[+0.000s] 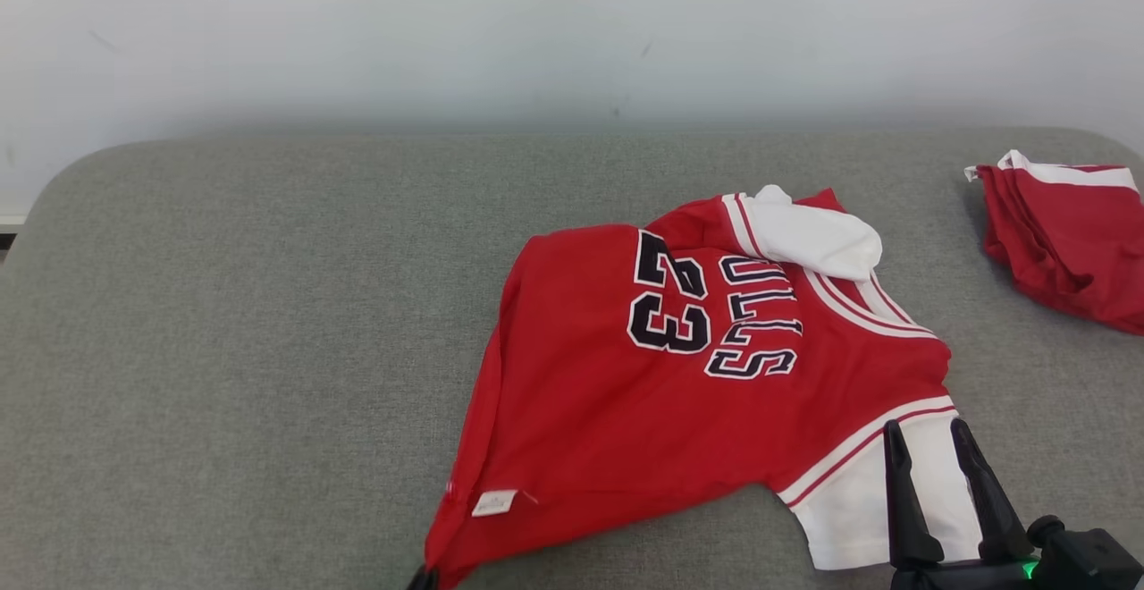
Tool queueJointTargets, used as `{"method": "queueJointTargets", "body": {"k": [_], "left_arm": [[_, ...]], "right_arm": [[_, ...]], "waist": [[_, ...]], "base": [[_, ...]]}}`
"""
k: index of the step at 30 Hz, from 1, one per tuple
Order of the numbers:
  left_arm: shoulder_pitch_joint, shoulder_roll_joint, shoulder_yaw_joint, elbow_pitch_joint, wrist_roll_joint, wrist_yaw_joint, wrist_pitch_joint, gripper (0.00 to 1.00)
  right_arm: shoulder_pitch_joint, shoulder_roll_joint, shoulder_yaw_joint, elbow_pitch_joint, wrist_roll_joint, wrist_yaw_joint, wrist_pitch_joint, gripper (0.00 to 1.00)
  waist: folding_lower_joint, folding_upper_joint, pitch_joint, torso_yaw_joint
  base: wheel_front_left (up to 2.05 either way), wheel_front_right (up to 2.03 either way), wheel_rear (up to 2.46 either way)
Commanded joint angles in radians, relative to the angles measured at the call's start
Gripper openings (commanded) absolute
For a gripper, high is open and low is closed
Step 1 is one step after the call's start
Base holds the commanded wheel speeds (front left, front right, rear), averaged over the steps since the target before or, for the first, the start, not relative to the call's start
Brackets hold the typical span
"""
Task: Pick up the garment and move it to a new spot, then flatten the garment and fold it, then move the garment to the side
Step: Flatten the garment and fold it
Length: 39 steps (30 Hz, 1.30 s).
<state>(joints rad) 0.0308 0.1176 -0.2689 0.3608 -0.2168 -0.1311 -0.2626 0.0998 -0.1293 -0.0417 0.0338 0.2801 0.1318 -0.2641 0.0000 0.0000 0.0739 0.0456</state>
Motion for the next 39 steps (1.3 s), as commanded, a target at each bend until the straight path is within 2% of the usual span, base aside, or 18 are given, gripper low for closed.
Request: {"method": "queueJointTargets", "body": {"k": [1,2,3,4,14,28,34,39], "left_arm": [[0.016,-0.004,0.002,0.018,-0.010,0.003,-0.003,0.00],[0.020,-0.005,-0.002,0.029,-0.005,0.003,-0.003,0.43],[0.019,-0.010,0.003,0.030,-0.005,0.007,-0.003,0.97],[0.023,-0.015,0.007,0.035,-0.009,0.009,-0.003,1.00],[-0.007,-0.032,0.029,-0.075,0.033,0.015,-0.003,1.00],[-0.180,0.001,-0.008,0.142,0.084,0.011,-0.001,1.00],[-0.203,0.008,-0.023,0.212,0.096,0.023,-0.001,1.00],[-0.220,0.013,-0.020,0.219,0.102,0.040,-0.002,1.00]], "right_arm": [[0.009,-0.003,0.001,0.003,0.004,-0.003,0.000,1.00],[0.010,-0.003,0.001,0.004,0.005,-0.003,0.000,1.00],[0.012,-0.005,0.000,0.005,0.006,-0.003,0.000,1.00],[0.014,-0.007,-0.001,0.006,0.007,-0.003,0.000,1.00],[0.008,-0.011,0.001,0.013,0.015,-0.003,0.000,1.00],[-0.016,-0.004,0.003,0.037,0.022,-0.003,0.000,1.00],[-0.019,0.003,0.002,0.039,0.020,-0.003,0.000,1.00],[-0.015,0.008,-0.001,0.036,0.015,-0.003,0.000,1.00]], "waist": [[0.0000,0.0000,-0.004,0.005],[0.0000,0.0000,-0.004,0.006],[0.0000,0.0000,-0.005,0.008],[0.0000,0.0000,-0.006,0.010],[0.0000,0.0000,-0.004,0.013],[0.0000,0.0000,0.029,-0.073],[0.0000,0.0000,0.032,-0.083],[0.0000,0.0000,0.026,-0.080]], "base": [[0.00,0.00,0.00],[0.00,0.00,0.00],[0.00,0.00,0.00],[0.00,0.00,0.00],[0.00,0.00,0.00],[0.00,0.00,0.00],[0.00,0.00,0.00],[0.00,0.00,0.00]]}}
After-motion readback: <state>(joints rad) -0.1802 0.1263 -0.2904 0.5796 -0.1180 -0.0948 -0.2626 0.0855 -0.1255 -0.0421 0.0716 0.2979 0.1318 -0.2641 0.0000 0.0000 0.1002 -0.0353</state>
